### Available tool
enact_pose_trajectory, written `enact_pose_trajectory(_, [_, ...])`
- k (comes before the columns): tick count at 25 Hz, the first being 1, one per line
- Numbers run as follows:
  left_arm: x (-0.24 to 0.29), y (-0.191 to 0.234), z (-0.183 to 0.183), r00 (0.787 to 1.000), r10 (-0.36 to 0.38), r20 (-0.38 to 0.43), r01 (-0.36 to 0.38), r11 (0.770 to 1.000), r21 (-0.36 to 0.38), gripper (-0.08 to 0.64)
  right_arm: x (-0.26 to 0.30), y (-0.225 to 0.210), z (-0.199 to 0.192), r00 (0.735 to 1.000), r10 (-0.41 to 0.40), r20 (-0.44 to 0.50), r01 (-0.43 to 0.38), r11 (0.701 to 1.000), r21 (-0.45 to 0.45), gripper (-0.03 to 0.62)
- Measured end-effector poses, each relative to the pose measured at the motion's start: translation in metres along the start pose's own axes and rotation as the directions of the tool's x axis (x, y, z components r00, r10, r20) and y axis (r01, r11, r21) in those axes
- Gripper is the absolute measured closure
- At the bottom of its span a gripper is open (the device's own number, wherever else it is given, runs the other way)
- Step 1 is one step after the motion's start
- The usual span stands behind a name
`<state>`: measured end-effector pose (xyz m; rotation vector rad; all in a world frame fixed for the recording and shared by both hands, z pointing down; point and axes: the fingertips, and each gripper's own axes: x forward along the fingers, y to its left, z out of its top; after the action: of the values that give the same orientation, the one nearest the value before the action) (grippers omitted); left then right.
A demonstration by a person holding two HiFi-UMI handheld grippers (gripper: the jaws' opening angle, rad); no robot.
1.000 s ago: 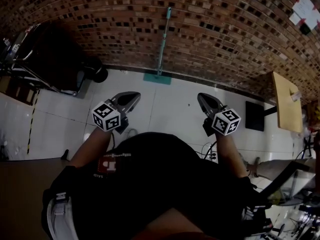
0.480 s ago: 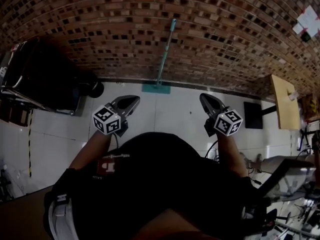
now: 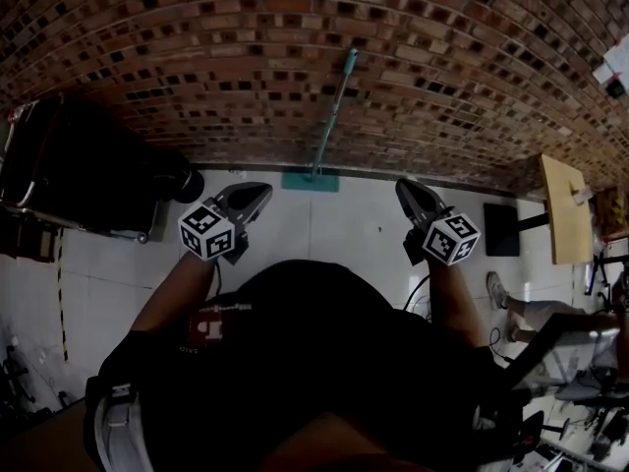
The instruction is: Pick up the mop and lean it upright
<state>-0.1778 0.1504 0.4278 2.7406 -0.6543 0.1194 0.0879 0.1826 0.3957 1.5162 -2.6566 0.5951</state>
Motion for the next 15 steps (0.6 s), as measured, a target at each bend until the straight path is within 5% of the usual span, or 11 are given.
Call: enact_pose_trajectory(15, [0.144,0.028,0.036,0.978,0.205,0.043,-0.204,0.979,-0.030,0.563,0.070,-0.145,0.038,0.964,0.233,-0.124,-0.240,0.970,-0.043,0.578])
